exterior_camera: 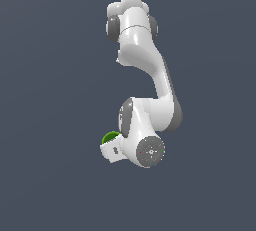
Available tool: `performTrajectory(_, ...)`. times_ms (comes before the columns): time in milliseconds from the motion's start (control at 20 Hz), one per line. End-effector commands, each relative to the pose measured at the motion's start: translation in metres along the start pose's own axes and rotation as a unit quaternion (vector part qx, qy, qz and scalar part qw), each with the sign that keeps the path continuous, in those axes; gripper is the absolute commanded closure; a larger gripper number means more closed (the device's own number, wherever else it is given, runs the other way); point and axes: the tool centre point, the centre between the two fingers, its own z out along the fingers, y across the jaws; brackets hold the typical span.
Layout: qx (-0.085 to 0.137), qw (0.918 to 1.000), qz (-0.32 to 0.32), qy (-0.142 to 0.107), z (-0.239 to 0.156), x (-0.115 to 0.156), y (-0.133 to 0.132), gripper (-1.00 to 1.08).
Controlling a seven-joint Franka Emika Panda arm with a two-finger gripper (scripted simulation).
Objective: Pick up the object and move it to a goal position.
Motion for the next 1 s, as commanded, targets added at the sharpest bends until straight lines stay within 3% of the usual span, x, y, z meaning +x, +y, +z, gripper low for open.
performTrajectory(0, 0.0, 1.0, 0.0, 0.003, -0.003, 0.0, -0.001, 1.08)
performTrajectory(450, 0.009, 0.9986, 0.013, 0.05, -0.045, 0.0, -0.013, 1.08)
performTrajectory(950, 0.029, 0.9858, 0.041, 0.16, -0.143, -0.016, -0.037, 1.08)
